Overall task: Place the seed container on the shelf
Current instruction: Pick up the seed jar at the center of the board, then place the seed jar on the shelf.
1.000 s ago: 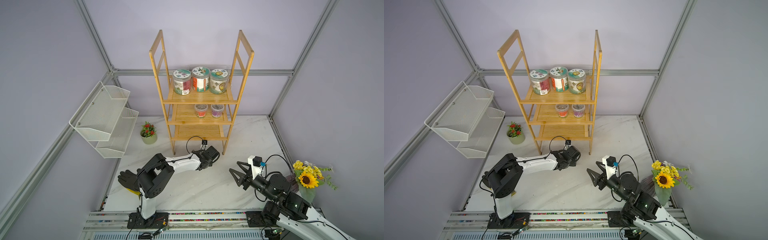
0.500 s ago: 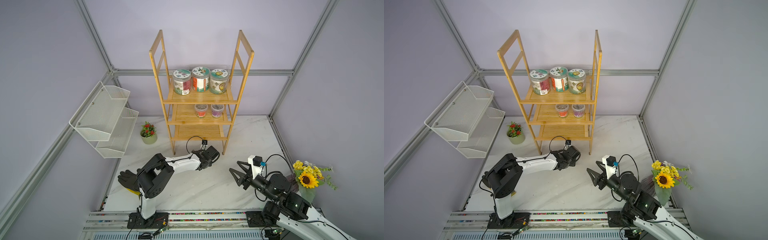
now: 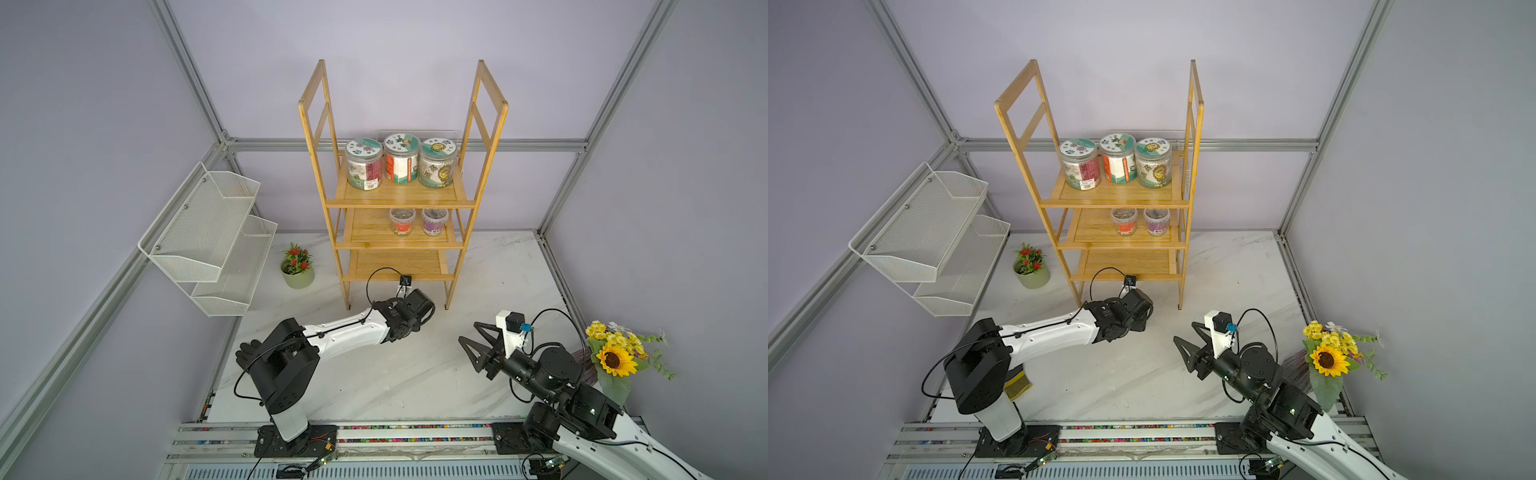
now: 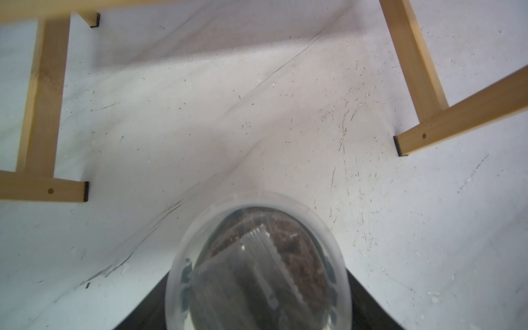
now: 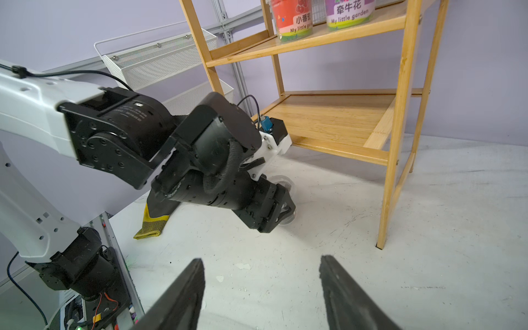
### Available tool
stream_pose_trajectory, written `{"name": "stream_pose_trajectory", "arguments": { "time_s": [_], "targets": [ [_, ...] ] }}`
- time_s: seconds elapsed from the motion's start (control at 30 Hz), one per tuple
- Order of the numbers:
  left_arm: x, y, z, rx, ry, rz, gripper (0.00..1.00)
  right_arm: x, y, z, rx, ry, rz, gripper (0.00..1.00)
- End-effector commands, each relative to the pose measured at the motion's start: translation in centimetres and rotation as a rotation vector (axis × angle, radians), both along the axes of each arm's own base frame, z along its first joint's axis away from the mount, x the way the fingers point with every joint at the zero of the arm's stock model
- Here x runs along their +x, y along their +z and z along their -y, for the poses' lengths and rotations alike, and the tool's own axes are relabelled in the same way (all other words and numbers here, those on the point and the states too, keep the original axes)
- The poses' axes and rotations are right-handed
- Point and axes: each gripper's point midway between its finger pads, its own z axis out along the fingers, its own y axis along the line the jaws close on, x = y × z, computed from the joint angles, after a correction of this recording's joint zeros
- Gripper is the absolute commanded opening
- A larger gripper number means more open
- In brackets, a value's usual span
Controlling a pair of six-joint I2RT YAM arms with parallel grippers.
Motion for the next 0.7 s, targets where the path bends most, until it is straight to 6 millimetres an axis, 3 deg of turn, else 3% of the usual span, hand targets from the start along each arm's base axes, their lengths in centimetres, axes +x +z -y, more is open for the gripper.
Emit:
{"name": "stream_pose_trajectory", "arguments": {
  "time_s": [0.0,0.3,0.33,0.43,0.67],
  "targets": [
    [-1.3,2.6,-0.9,-0.004,-0.016,0.018,0.53,-0.1,1.3,-0.1,0.029,0.007,0.022,0.67],
    [-4.7,8.9,-4.1,0.013,-0.069,-0.023,0.54,-0.1,1.3,-0.5,0.036,0.019,0.027,0.67],
    [-5.1,10.8,-4.8,-0.003,-0.072,0.004,0.54,0.0,1.3,-0.5,0.037,0.018,0.028,0.67],
    [-5.6,14.2,-6.2,-0.013,-0.076,0.058,0.54,0.0,1.3,-0.5,0.041,0.020,0.033,0.67],
    [-5.8,21.2,-9.3,-0.009,-0.036,0.182,0.53,-0.1,1.5,-0.6,0.050,0.029,0.039,0.67]
  ]
}}
